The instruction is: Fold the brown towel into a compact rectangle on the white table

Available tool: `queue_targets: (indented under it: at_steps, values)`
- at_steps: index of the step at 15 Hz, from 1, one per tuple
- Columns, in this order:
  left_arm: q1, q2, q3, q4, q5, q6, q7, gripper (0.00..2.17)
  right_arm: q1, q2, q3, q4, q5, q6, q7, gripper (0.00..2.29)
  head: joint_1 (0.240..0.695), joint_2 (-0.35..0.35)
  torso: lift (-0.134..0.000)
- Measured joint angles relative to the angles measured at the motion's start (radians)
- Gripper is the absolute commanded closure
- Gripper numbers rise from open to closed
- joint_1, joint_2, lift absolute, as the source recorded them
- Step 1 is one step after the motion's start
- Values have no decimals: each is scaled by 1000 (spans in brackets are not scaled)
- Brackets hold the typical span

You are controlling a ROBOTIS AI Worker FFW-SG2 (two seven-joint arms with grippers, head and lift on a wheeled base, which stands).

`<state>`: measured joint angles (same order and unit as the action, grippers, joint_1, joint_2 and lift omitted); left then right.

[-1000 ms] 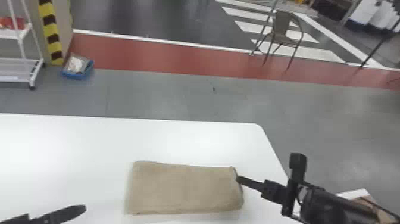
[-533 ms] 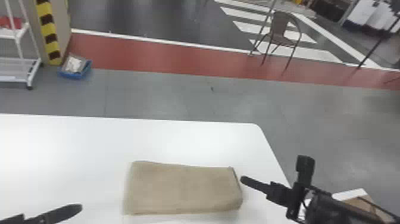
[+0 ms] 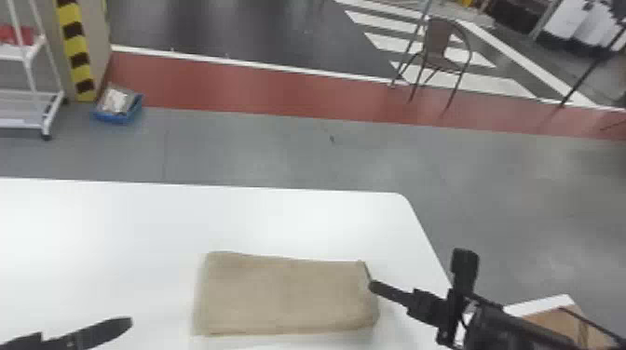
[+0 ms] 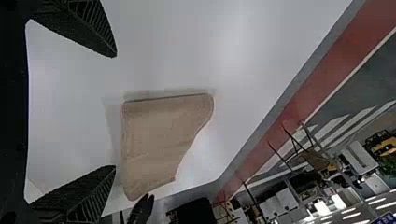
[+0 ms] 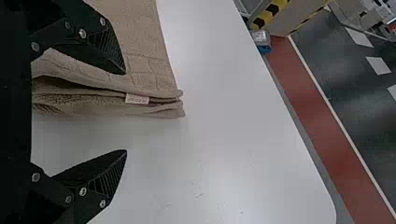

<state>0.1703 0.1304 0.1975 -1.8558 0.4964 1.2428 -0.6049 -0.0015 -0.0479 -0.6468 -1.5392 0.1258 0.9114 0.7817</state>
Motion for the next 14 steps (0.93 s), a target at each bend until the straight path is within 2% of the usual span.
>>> queue_targets:
  at_steps: [4, 14]
  values:
    - [9, -1, -28, -5, -3, -49, 5, 22, -17, 7, 73, 27, 0, 11, -29, 343, 695, -338, 0]
    - [7, -5, -96, 34, -28, -218, 14, 26, -42, 46, 319, 29, 12, 57, -96, 343, 695, -191, 0]
